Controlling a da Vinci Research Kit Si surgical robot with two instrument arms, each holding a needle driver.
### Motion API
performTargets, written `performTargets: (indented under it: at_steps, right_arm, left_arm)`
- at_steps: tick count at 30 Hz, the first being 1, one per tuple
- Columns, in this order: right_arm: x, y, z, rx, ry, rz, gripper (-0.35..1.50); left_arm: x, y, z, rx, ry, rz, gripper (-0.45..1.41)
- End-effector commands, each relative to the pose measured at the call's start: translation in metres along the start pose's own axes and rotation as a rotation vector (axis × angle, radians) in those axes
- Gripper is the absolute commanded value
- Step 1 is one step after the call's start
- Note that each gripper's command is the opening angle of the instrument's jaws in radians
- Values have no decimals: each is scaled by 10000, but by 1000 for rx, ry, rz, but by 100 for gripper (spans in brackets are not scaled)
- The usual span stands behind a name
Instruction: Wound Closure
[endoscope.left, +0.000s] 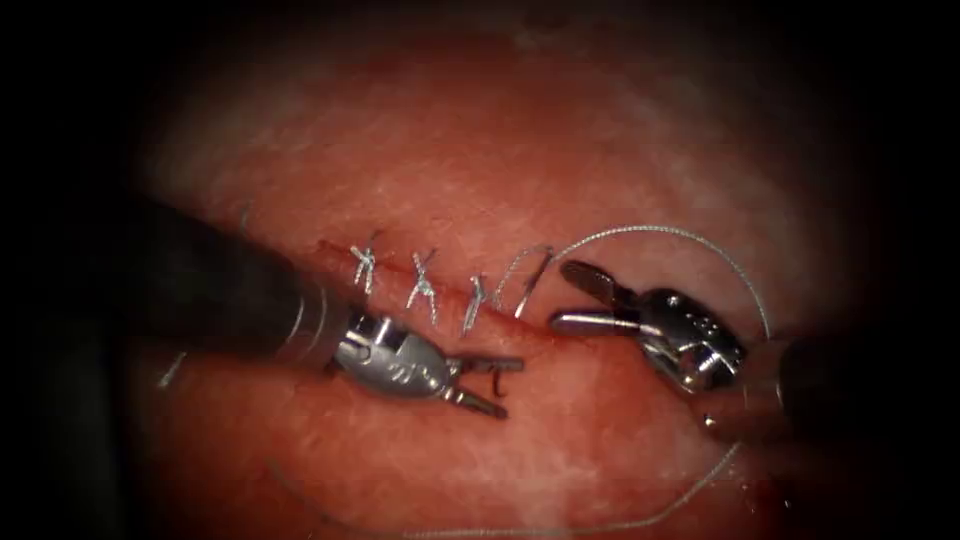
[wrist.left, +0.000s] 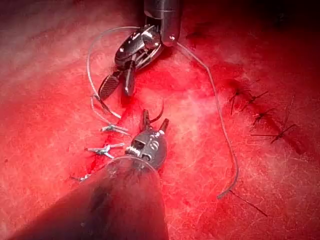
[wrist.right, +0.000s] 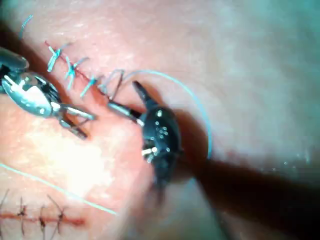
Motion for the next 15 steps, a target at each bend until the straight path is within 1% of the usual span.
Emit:
performTargets:
  at_steps: [1, 2, 4, 8, 12, 15]
  right_arm:
    - [-13, -7, 4, 3, -2, 5, 130]
    - [-13, -7, 4, 3, -2, 5, 130]
    - [-14, -8, 4, 3, -2, 5, 130]
    - [-14, -8, 3, 3, -2, 5, 130]
    - [-14, -9, 3, 3, -2, 5, 130]
    - [-14, -9, 3, 3, -2, 5, 130]
  left_arm:
    - [-3, 13, 7, -3, 2, -30, -42]
    - [-3, 13, 7, -6, 4, -52, -45]
    - [-4, 13, 5, -3, -1, -116, -45]
    - [1, 14, 1, 0, -2, -286, -45]
    - [11, 16, -3, -49, 69, -477, -45]
    - [20, 20, -3, -74, 92, -580, -45]
